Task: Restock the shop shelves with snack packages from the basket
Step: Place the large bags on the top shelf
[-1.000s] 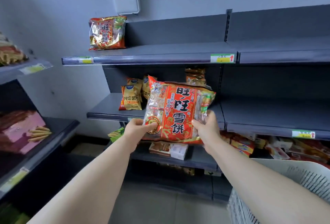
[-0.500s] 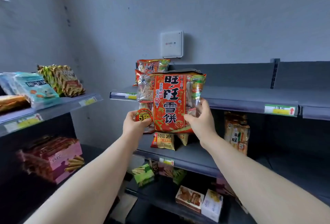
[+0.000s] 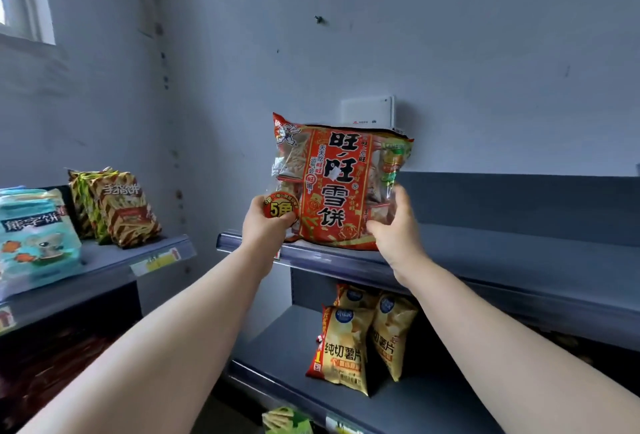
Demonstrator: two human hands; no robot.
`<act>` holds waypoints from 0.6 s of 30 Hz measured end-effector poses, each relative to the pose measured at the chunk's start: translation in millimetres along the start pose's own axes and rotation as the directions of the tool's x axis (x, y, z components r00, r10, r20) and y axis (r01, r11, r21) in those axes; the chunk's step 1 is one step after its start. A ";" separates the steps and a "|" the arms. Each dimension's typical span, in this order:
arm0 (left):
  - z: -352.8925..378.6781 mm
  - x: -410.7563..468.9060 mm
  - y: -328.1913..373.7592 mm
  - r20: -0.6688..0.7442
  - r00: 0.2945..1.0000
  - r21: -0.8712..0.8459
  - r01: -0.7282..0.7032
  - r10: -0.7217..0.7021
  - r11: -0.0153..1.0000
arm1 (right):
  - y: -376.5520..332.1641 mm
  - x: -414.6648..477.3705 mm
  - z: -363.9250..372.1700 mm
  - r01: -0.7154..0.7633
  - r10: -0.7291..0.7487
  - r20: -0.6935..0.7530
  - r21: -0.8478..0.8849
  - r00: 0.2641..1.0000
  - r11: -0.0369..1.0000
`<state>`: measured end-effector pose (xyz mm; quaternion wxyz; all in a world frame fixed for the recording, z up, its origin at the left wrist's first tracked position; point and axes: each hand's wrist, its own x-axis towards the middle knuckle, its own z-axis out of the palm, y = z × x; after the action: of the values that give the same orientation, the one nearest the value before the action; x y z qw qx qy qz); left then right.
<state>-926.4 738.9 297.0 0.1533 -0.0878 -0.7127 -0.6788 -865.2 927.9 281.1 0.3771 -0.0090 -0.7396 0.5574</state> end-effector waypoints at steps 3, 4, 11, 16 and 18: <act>4.8 30.7 -5.4 -0.008 0.999 0.043 -0.032 0.033 0.999 | 13.7 23.1 17.4 0.024 -0.024 0.002 -0.039 1.000 0.999; 6.1 41.9 -9.1 -0.014 0.999 0.057 -0.033 0.034 0.998 | 18.1 29.1 23.9 0.020 -0.020 0.000 -0.073 1.000 0.997; 10.5 121.6 -48.2 -0.029 0.998 0.203 -0.043 0.050 0.978 | 37.7 65.2 71.3 -0.012 0.008 -0.021 -0.216 1.000 0.976; 5.2 160.4 -70.7 -0.024 1.000 0.505 0.011 0.001 0.863 | 57.7 74.9 108.3 -0.089 0.116 0.052 -0.359 0.992 0.929; 4.7 171.5 -86.5 0.006 0.999 0.580 0.035 -0.047 0.814 | 66.1 76.5 121.3 -0.088 0.142 0.071 -0.496 0.987 0.864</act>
<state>-1116.5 723.9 273.4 0.1507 -0.0284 -0.8889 -0.4318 -1015.7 886.9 256.6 0.2892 -0.1194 -0.8739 0.3721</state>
